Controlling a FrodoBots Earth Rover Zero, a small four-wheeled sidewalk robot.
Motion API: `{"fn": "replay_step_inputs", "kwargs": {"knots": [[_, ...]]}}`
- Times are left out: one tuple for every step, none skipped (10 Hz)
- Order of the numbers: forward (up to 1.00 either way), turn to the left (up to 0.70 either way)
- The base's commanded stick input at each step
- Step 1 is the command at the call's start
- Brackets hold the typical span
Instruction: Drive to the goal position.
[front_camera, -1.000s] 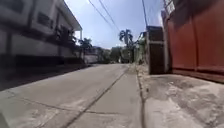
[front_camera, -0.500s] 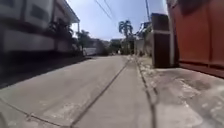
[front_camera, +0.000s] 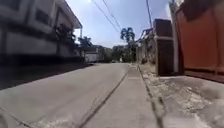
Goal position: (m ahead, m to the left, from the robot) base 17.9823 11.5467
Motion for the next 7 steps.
{"fn": "replay_step_inputs", "kwargs": {"knots": [[1.00, 0.02], [1.00, 0.01], [1.00, -0.02], [1.00, -0.06], [1.00, -0.10], [1.00, -0.14], [1.00, -0.03]]}}
